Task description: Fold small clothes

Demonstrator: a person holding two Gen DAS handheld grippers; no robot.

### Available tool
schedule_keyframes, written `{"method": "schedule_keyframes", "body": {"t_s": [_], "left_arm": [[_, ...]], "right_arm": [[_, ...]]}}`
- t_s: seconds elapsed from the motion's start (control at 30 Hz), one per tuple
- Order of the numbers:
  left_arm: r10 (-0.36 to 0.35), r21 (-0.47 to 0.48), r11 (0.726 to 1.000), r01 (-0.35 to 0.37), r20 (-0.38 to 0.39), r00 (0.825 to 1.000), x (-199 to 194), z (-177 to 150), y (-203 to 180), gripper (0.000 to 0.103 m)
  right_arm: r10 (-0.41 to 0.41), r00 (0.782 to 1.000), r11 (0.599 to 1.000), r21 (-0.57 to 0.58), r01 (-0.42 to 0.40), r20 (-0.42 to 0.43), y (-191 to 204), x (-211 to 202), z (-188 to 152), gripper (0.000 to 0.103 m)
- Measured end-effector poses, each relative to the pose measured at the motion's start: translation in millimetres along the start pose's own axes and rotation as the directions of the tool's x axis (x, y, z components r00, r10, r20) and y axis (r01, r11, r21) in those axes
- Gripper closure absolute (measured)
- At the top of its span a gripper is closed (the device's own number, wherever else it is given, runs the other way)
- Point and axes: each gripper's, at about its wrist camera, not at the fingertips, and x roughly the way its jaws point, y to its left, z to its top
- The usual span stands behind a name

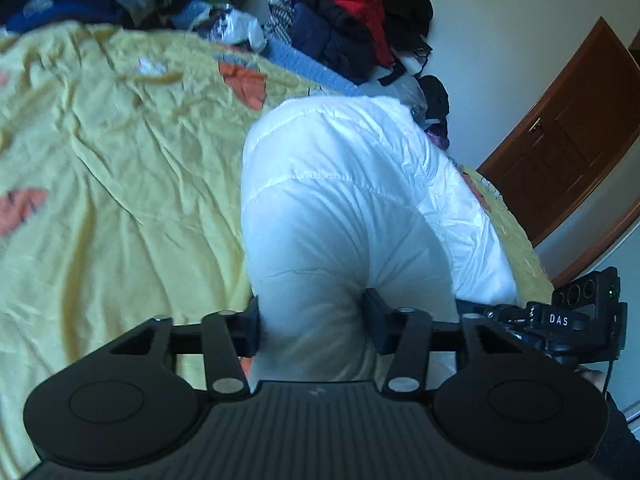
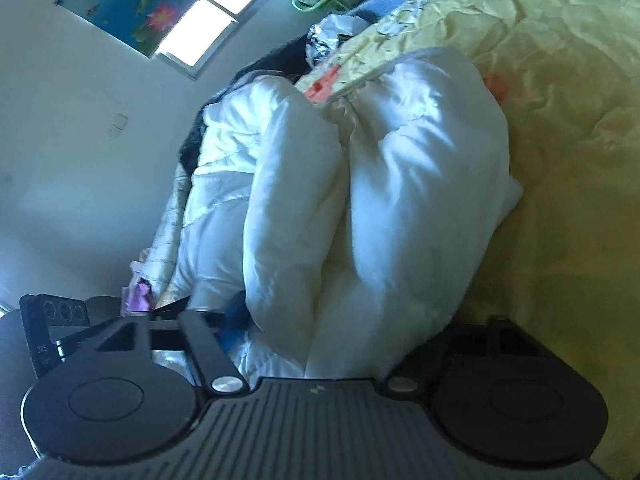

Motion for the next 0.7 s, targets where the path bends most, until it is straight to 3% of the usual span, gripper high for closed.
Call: {"method": "schedule_keyframes", "body": {"t_s": [0.13,0.27,0.37,0.5,0.6,0.7], "left_arm": [[0.011,0.047,0.999,-0.013,0.042,0.999,-50,-7,-3,0.058],[0.038,0.022,0.999,-0.039,0.047,0.998,-92,-27,12,0.058],[0.103,0.015,0.995,-0.103,0.015,0.995,-90,-50,25,0.055],[0.161,0.044,0.985,-0.166,0.103,0.982,-83,-68,22,0.043],[0.198,0.066,0.975,-0.214,0.197,0.96,-98,-79,12,0.039],[0.242,0.139,0.942,-0.305,0.347,0.906,-133,-109,0,0.037]], "right_arm": [[0.095,0.995,0.995,0.016,-0.095,-0.022,23,0,-14,0.047],[0.188,0.981,0.982,0.037,-0.187,-0.051,44,6,-36,0.047],[0.171,0.98,0.985,0.054,-0.166,-0.103,42,23,-54,0.047],[0.186,0.981,0.978,0.105,-0.18,-0.051,27,25,-68,0.034],[0.171,0.985,0.97,0.173,-0.171,0.018,25,-5,-79,0.021],[0.059,0.988,0.996,0.062,-0.069,0.146,38,-63,-98,0.02]]}}
